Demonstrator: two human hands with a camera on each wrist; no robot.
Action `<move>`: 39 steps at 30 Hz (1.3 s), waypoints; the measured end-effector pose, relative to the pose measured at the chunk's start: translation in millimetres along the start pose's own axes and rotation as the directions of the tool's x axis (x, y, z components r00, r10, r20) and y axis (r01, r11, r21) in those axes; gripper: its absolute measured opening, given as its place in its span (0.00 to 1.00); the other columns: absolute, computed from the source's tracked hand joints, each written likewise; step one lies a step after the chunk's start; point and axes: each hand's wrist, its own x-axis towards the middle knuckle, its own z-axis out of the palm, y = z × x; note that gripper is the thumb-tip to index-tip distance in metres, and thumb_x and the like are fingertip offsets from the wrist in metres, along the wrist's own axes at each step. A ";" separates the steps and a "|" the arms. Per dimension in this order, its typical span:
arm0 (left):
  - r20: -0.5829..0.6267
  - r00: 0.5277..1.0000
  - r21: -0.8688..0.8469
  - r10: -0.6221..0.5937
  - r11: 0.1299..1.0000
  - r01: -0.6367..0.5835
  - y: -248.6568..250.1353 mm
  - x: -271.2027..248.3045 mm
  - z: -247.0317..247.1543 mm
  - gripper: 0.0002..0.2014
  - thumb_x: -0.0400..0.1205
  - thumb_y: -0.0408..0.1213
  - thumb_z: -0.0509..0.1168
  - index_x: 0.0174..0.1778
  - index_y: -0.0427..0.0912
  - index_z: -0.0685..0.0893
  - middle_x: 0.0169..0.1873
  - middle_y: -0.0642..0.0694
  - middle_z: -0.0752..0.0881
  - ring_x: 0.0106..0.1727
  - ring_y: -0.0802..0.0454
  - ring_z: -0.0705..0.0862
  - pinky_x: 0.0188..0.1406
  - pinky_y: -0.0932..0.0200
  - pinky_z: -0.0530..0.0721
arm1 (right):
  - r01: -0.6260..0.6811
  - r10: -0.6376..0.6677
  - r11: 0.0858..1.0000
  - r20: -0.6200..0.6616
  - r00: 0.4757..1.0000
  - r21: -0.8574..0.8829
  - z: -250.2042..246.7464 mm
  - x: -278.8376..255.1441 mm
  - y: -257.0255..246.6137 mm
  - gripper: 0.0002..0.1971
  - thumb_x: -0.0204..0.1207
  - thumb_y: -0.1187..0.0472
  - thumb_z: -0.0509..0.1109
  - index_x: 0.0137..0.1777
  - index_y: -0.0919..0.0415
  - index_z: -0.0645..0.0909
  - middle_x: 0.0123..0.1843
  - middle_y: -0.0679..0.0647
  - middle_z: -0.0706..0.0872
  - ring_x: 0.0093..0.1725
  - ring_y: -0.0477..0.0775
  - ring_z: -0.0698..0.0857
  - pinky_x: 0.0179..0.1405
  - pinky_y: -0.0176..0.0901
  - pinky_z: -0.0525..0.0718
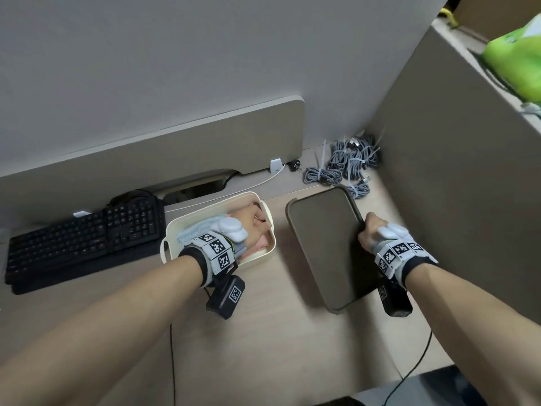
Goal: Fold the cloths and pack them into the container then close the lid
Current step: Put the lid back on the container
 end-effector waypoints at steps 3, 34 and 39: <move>-0.019 0.999 -0.085 0.033 0.996 -0.035 6.3 -4.0 -5.9 0.02 0.77 0.40 0.64 0.43 0.51 0.81 0.34 0.53 0.83 0.39 0.50 0.82 0.46 0.56 0.82 | 0.068 -0.068 0.998 -0.051 0.996 0.008 -15.7 -10.5 -7.0 0.08 0.76 0.58 0.62 0.54 0.58 0.69 0.46 0.58 0.81 0.46 0.61 0.80 0.47 0.46 0.78; -0.061 0.889 -0.326 -0.454 0.851 0.412 -224.8 -4.9 -92.5 0.26 0.86 0.47 0.55 0.79 0.41 0.65 0.77 0.39 0.70 0.77 0.36 0.70 0.78 0.47 0.67 | 0.264 -0.264 0.964 0.008 0.964 -0.020 41.5 -30.2 -227.7 0.17 0.62 0.31 0.62 0.47 0.37 0.73 0.46 0.45 0.87 0.50 0.56 0.88 0.58 0.55 0.83; -0.073 0.926 -0.246 -0.370 0.907 0.342 -234.2 7.8 -85.6 0.20 0.78 0.57 0.58 0.38 0.43 0.82 0.30 0.39 0.84 0.44 0.32 0.89 0.47 0.44 0.87 | 0.207 -0.207 0.978 0.031 0.978 0.003 48.4 -13.3 -224.9 0.20 0.63 0.40 0.61 0.54 0.42 0.78 0.55 0.48 0.89 0.58 0.57 0.87 0.61 0.52 0.82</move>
